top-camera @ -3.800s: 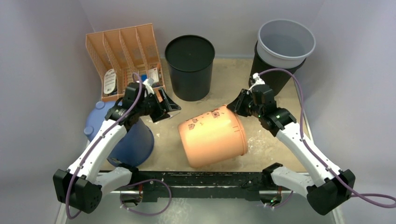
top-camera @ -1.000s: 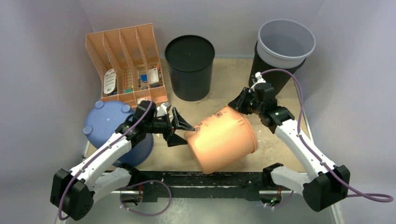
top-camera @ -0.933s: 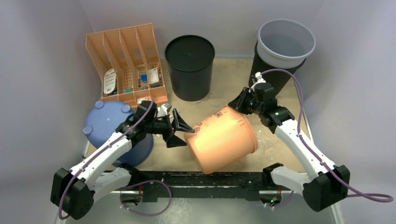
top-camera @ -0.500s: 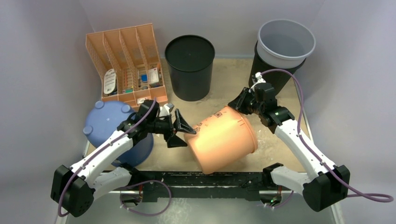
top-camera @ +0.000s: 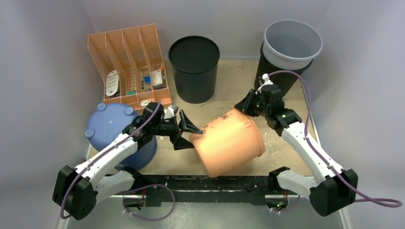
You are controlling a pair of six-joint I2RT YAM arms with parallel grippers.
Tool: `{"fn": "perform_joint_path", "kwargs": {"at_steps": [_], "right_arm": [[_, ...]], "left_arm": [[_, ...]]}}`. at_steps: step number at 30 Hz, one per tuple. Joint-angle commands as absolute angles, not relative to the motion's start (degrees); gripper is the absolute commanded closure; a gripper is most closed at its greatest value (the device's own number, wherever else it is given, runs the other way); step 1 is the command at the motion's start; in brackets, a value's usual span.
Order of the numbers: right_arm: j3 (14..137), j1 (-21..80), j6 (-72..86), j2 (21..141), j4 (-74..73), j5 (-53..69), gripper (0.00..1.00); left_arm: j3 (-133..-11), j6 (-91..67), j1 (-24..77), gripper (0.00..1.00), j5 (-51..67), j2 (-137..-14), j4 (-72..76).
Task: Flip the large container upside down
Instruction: Turn the container upside down at the center of the board.
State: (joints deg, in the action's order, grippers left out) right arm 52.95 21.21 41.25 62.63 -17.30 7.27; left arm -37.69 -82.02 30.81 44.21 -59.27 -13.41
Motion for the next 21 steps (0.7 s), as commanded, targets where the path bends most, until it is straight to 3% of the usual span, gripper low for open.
{"fn": "perform_joint_path", "kwargs": {"at_steps": [1, 21], "right_arm": [[49.6, 22.4, 39.7, 63.8, -22.7, 11.7, 0.92], [44.8, 22.4, 49.2, 66.7, -7.0, 26.6, 0.94]], "left_arm": [[-42.6, -84.6, 31.3, 0.17, 41.2, -60.1, -3.1], [-56.8, -77.7, 23.0, 0.18, 41.4, -61.4, -6.1]]}}
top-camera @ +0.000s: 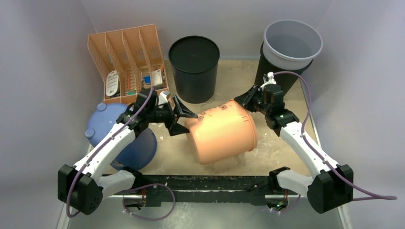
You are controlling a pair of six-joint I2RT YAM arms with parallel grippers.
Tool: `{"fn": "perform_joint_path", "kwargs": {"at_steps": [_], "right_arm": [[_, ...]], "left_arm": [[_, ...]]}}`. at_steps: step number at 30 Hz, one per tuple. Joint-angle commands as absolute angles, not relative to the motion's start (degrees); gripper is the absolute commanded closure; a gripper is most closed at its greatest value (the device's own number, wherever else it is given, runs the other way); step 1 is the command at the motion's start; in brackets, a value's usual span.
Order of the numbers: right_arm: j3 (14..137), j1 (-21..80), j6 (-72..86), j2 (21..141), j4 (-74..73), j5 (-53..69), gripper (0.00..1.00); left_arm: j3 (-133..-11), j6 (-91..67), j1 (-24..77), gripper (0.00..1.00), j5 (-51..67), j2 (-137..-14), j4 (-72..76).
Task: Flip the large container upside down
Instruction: Turn the container upside down at the center of the board.
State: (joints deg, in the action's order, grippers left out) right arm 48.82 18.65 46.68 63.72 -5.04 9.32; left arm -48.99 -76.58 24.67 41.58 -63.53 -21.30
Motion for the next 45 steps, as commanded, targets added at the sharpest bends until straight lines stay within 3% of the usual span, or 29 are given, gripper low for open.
{"fn": "perform_joint_path", "kwargs": {"at_steps": [1, 11, 23, 31, 38, 45], "right_arm": [[44.3, 22.4, 50.0, 67.2, -5.1, 27.3, 0.94], [37.3, 22.4, 62.6, 72.7, 17.2, 31.4, 0.94], [30.7, 22.5, 71.1, 77.9, 31.9, 32.0, 0.93], [29.4, 22.5, 72.9, 79.3, 34.3, 31.6, 0.91], [31.9, 22.4, 70.8, 79.6, 30.8, 30.9, 0.78], [38.2, 20.8, 60.6, 69.9, 11.9, 24.0, 0.51]], "left_arm": [[-57.7, -77.0, 22.7, 0.18, 41.4, -61.4, -7.2], [-67.8, -69.5, 22.2, 0.18, 39.5, -62.9, -15.3], [-65.3, -70.6, 22.1, 0.18, 39.8, -64.5, -11.4], [-62.7, -72.0, 22.1, 0.18, 39.8, -63.8, -9.6], [-63.5, -70.1, 22.1, 0.18, 38.7, -64.7, -10.4], [-71.1, -62.5, 22.1, 0.18, 35.3, -65.7, -19.2]]}}
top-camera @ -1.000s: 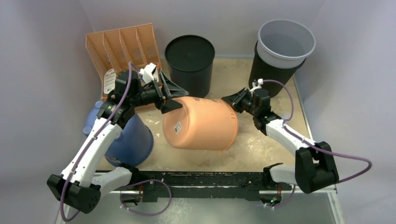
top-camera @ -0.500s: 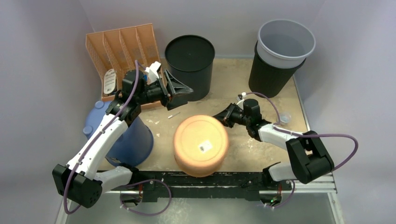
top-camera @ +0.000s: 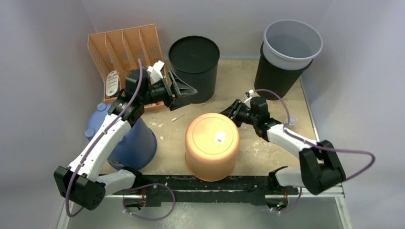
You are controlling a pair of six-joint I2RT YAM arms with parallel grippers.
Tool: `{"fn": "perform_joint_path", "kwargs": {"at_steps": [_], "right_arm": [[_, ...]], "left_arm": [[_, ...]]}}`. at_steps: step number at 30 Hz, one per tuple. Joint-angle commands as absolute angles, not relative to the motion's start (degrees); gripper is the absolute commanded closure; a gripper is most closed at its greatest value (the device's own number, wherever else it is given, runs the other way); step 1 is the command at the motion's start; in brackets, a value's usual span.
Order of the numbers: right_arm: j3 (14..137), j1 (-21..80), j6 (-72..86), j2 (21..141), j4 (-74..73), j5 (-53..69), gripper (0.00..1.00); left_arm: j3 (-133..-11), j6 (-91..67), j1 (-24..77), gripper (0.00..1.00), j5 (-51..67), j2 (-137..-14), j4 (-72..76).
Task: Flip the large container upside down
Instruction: Turn the container upside down at the center of the board.
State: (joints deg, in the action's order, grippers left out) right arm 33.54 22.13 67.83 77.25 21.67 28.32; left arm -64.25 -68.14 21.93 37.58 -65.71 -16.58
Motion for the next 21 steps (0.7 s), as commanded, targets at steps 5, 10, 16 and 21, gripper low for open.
{"fn": "perform_joint_path", "kwargs": {"at_steps": [5, 10, 16, 21], "right_arm": [[44.8, 20.2, 49.6, 59.8, -10.5, 7.8, 0.38], [47.2, 20.2, 43.3, 49.1, -25.4, 0.5, 0.32], [43.5, 20.2, 50.6, 35.1, -44.9, 3.5, 0.30], [40.1, 20.2, 53.8, 33.0, -48.1, 14.6, 0.30]], "left_arm": [[-78.5, -50.5, 22.5, 0.18, 26.9, -66.2, -30.7], [-82.9, -44.0, 22.7, 0.18, 21.1, -66.2, -37.0], [-81.4, -46.0, 22.8, 0.18, 21.6, -65.9, -33.9], [-82.1, -44.3, 22.8, 0.18, 20.1, -66.3, -35.2]]}}
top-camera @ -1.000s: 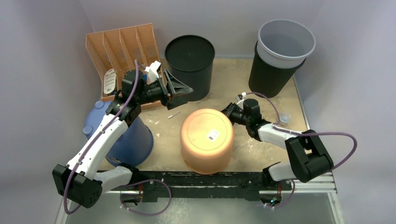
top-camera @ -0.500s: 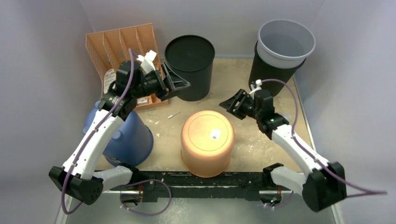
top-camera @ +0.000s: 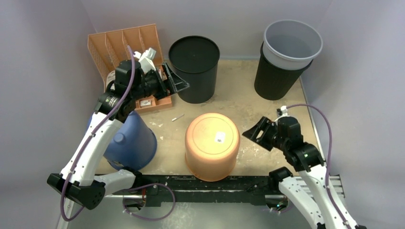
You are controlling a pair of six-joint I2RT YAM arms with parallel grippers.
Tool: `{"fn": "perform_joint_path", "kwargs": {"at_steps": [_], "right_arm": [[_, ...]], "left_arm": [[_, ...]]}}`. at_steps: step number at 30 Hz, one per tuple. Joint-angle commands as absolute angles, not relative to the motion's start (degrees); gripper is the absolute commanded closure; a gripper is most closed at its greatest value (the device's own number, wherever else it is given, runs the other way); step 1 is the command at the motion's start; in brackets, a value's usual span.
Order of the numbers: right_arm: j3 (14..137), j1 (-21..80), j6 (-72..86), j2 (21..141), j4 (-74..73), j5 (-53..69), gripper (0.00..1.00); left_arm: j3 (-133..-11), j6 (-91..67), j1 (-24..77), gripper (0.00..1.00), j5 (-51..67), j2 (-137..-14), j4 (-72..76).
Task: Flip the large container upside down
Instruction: Turn the container upside down at the center of the board, then move the container to the center of the board.
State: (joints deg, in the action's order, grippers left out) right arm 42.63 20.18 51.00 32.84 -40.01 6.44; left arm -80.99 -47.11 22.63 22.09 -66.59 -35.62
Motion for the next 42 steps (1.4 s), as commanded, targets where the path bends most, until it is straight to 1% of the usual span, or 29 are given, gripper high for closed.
{"fn": "perform_joint_path", "kwargs": {"at_steps": [1, 5, 7, 13, 15, 18, 20, 22, 24, 25, 27, 32, 34, 36, 39, 42], "right_arm": [[39.9, 20.2, 52.7, 33.3, -48.9, 15.9, 0.30], [39.6, 20.2, 45.2, 37.6, -55.2, 18.1, 0.29], [38.2, 20.2, 41.7, 39.2, -56.2, 20.5, 0.29], [34.2, 20.3, 34.1, 42.8, -51.1, 33.2, 0.29], [34.1, 20.4, 35.8, 43.3, -44.0, 38.7, 0.27], [32.7, 21.7, 45.6, 45.6, -24.7, 44.3, 0.25], [32.2, 24.5, 52.9, 48.9, -8.7, 43.6, 0.22], [33.0, 26.9, 57.9, 54.2, 3.4, 40.7, 0.20], [34.3, 27.3, 60.3, 59.4, 11.5, 38.9, 0.20], [35.6, 27.3, 60.1, 61.5, 12.6, 38.1, 0.20], [38.3, 27.3, 57.0, 63.3, 8.5, 37.2, 0.20], [41.2, 26.7, 48.2, 59.7, -8.0, 32.0, 0.18], [41.6, 26.7, 41.5, 58.7, -15.0, 29.2, 0.19], [41.0, 27.7, 37.0, 57.6, -20.2, 27.8, 0.21], [38.6, 30.1, 34.4, 54.4, -21.6, 31.0, 0.24], [36.3, 33.7, 38.1, 53.5, -14.6, 35.7, 0.25]], "left_arm": [[-82.4, -43.8, 22.8, 0.18, 19.7, -66.4, -35.5], [-84.5, -41.8, 22.8, 0.18, 17.8, -66.8, -37.8], [-84.6, -41.8, 22.8, 0.18, 17.6, -66.5, -37.7], [-84.5, -41.9, 22.8, 0.18, 17.8, -66.6, -38.3], [-84.3, -41.9, 22.9, 0.18, 17.9, -66.7, -38.3], [-84.4, -42.3, 22.8, 0.18, 17.9, -66.8, -37.7], [-84.5, -42.6, 22.8, 0.18, 17.5, -66.6, -37.5], [-84.6, -42.7, 22.8, 0.18, 17.2, -66.5, -37.8], [-84.7, -42.8, 22.8, 0.18, 16.8, -66.4, -38.2], [-84.9, -42.8, 22.8, 0.18, 16.6, -66.5, -38.5], [-85.7, -42.7, 22.8, 0.18, 16.6, -66.5, -39.0], [-87.0, -40.6, 22.8, 0.18, 19.1, -67.7, -40.4], [-87.6, -39.8, 23.1, 0.18, 20.1, -68.4, -40.4], [-88.2, -39.2, 24.1, 0.18, 18.5, -68.9, -40.3], [-89.0, -39.1, 26.1, 0.18, 16.4, -70.4, -38.6], [-89.8, -40.0, 26.5, 0.18, 15.8, -72.5, -36.5]]}}
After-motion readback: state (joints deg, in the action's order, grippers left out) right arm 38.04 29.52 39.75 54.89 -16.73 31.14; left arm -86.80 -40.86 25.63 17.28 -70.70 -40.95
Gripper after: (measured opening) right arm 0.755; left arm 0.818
